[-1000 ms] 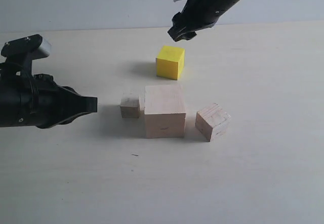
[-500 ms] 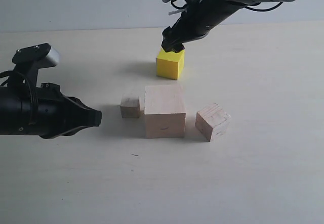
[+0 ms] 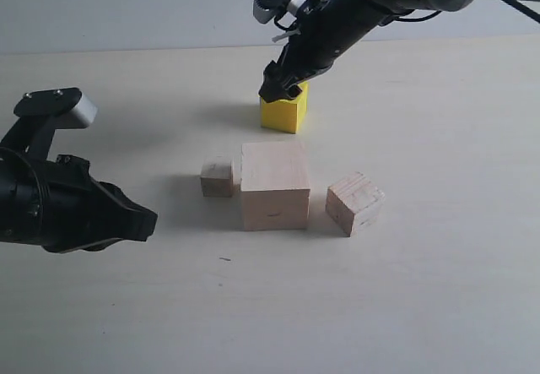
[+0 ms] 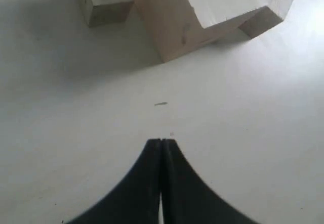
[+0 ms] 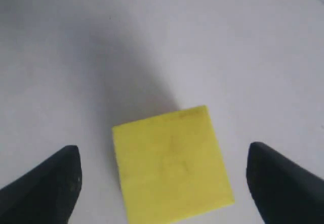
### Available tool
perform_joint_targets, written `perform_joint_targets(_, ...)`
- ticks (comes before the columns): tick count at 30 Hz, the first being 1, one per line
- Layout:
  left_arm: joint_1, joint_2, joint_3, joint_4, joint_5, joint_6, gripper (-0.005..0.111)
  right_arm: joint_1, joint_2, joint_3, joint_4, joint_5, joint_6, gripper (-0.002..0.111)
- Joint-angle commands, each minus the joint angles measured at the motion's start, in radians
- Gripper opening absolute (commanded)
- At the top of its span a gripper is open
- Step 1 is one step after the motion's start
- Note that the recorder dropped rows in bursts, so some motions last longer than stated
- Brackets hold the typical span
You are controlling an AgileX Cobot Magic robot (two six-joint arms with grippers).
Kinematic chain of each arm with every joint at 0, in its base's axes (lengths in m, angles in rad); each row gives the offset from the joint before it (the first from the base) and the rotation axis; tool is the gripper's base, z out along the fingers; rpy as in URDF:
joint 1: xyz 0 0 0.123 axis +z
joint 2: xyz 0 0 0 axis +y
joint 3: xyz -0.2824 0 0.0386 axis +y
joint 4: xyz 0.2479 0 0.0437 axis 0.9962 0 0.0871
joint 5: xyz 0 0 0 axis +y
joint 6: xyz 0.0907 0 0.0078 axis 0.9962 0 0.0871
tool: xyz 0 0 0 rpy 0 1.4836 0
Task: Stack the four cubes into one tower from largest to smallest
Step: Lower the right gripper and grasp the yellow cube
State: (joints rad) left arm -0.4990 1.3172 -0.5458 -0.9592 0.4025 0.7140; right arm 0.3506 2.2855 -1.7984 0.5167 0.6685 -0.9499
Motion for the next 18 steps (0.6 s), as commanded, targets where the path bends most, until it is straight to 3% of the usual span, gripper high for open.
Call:
perform_joint_targets(1,0.002,-0.027,0.004,0.043,0.009,-0.041,0.000,-0.040,0.002,-0.014,0.014,0.016,-0.020,0.083)
perform_joint_targets(6,0.002,-0.027,0.004,0.044,0.006,-0.041,0.000,-0.051,0.034,-0.014,0.205,0.094,-0.205,0.079)
perform_joint_targets(18,0.002,-0.027,0.004,0.067,0.003,-0.041,0.000,-0.055,0.093,-0.016,0.188,0.078,-0.273,0.078)
